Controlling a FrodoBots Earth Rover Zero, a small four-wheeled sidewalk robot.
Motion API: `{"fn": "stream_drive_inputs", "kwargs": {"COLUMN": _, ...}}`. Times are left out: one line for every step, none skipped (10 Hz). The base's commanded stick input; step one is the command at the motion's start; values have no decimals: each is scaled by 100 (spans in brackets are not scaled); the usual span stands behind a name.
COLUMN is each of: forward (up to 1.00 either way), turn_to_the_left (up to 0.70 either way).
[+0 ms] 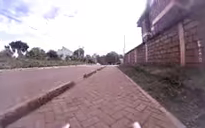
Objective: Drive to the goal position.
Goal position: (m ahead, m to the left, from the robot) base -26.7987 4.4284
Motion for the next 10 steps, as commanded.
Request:
{"fn": "stream_drive_inputs", "kwargs": {"forward": 0, "turn_to_the_left": -50}}
{"fn": "stream_drive_inputs", "kwargs": {"forward": 0, "turn_to_the_left": -50}}
{"fn": "stream_drive_inputs", "kwargs": {"forward": 0, "turn_to_the_left": -50}}
{"fn": "stream_drive_inputs", "kwargs": {"forward": 0, "turn_to_the_left": -50}}
{"fn": "stream_drive_inputs", "kwargs": {"forward": 0, "turn_to_the_left": -50}}
{"fn": "stream_drive_inputs", "kwargs": {"forward": 0, "turn_to_the_left": -50}}
{"fn": "stream_drive_inputs", "kwargs": {"forward": 0, "turn_to_the_left": -50}}
{"fn": "stream_drive_inputs", "kwargs": {"forward": 0, "turn_to_the_left": -50}}
{"fn": "stream_drive_inputs", "kwargs": {"forward": 0, "turn_to_the_left": -50}}
{"fn": "stream_drive_inputs", "kwargs": {"forward": 0, "turn_to_the_left": -50}}
